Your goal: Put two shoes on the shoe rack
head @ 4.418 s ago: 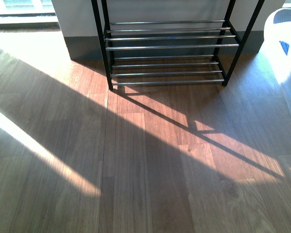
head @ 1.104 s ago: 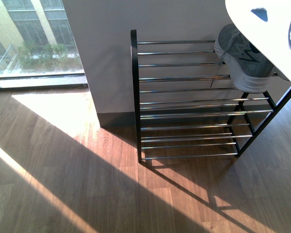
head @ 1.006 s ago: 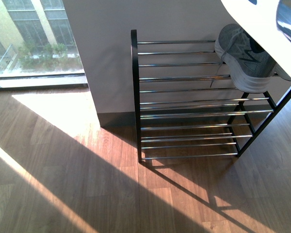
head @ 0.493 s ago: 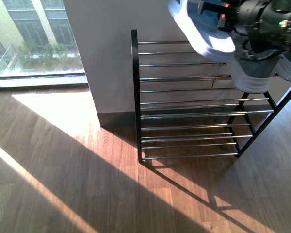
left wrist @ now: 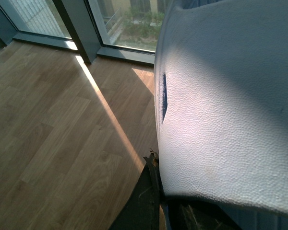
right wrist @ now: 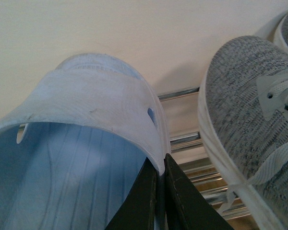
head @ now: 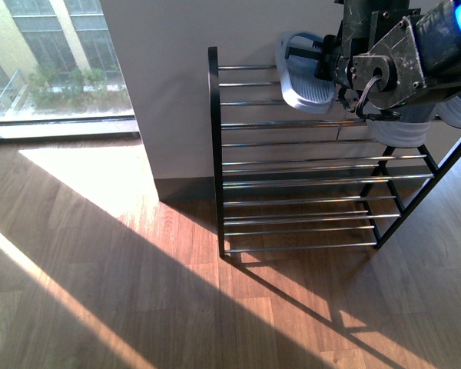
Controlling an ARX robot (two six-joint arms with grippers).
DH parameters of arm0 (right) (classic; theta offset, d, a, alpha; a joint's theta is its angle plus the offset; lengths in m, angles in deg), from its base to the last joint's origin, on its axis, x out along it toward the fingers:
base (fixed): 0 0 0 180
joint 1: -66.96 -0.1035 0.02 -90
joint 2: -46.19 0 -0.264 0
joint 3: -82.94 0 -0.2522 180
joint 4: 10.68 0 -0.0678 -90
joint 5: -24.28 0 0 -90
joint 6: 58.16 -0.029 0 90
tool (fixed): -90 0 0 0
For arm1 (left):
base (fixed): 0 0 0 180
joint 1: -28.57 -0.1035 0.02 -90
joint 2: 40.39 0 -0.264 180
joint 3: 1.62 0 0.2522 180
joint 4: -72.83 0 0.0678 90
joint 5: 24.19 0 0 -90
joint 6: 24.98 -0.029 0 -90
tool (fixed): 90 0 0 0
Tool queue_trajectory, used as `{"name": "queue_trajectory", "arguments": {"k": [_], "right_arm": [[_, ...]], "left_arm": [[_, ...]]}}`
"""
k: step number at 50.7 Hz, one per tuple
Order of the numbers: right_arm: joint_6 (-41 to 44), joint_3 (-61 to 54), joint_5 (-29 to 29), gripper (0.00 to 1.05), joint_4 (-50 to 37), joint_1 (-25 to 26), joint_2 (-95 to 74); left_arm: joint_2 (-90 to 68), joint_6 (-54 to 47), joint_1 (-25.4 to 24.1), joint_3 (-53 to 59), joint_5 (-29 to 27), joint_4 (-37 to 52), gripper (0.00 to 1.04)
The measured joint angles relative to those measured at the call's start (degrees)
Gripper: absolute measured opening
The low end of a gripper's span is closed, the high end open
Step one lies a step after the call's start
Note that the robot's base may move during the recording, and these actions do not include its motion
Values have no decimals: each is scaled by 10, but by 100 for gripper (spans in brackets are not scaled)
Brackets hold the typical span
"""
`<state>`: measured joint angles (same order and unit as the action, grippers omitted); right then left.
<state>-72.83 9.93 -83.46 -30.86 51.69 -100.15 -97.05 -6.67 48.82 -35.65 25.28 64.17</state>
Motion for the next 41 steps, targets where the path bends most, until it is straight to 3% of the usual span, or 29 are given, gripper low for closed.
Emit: {"name": "queue_trajectory", "arguments": {"k": [12, 26, 37, 41], "right_arm": [[54, 59, -48, 1, -5, 12, -57], [101, 86, -55, 1, -12, 18, -81], [113, 58, -34, 28, -43, 19, -72], [115, 15, -15, 44, -68, 19, -48]], "left_arm": [[0, 0, 0, 0, 0, 0, 2], [0, 0, 0, 0, 0, 0, 2], [0, 0, 0, 0, 0, 0, 2], [0, 0, 0, 0, 0, 0, 2]]}}
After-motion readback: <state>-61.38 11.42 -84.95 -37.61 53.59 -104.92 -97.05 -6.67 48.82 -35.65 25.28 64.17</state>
